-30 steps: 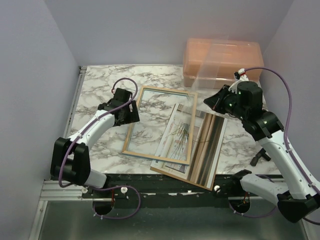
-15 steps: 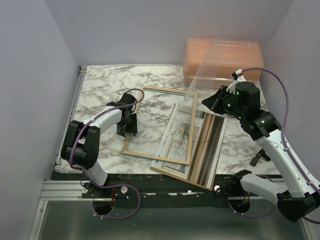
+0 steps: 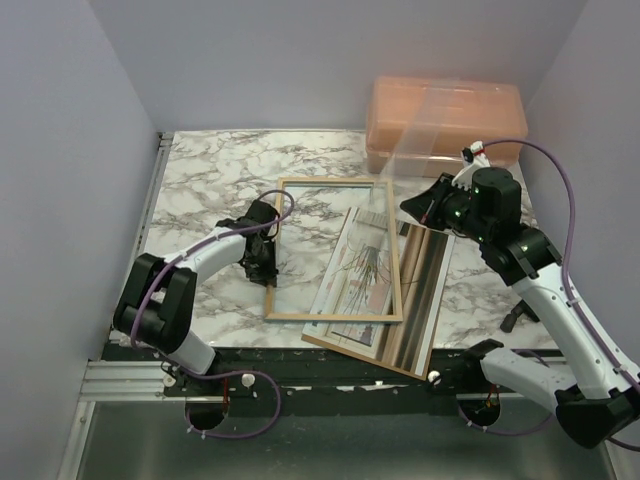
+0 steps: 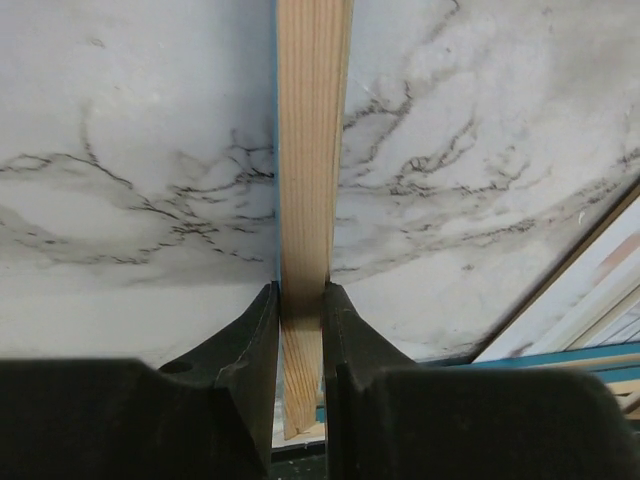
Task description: Put the photo into the frame
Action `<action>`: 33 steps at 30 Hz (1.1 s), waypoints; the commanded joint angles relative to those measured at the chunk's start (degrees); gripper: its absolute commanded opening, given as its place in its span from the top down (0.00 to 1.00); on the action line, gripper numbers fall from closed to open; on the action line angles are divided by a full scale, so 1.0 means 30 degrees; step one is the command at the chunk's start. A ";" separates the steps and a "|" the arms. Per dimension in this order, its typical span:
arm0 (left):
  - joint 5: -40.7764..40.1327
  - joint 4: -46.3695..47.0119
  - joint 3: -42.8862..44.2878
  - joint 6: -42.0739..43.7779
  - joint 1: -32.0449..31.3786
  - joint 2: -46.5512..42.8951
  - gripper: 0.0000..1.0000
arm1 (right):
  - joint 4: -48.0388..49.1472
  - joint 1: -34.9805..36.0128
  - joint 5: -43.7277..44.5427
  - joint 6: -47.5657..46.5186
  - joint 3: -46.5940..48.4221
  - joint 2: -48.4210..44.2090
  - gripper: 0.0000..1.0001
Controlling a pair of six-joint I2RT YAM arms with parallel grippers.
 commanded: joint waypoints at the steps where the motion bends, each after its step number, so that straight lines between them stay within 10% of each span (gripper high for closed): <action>1: 0.0210 0.0418 -0.0857 -0.1163 -0.1379 -0.1229 1.00 | 0.0929 -0.0113 -0.1460 -0.0039 -0.0710 -0.0067 1.00; 16: -0.0496 0.1204 -0.2015 -0.2654 -0.3699 -0.2809 1.00 | 0.2579 -0.0122 -0.5919 -0.0573 -0.1798 0.0694 1.00; 23: -0.0161 0.1814 -0.2391 -0.2834 -0.3746 -0.3942 0.45 | 0.2558 -0.0110 -0.6748 -0.0599 -0.1381 0.0669 1.00; 33: -0.1315 0.3033 -0.3460 -0.2748 -0.3469 -0.8685 0.18 | 0.3252 -0.0107 -0.8818 0.0315 -0.0576 0.1044 1.00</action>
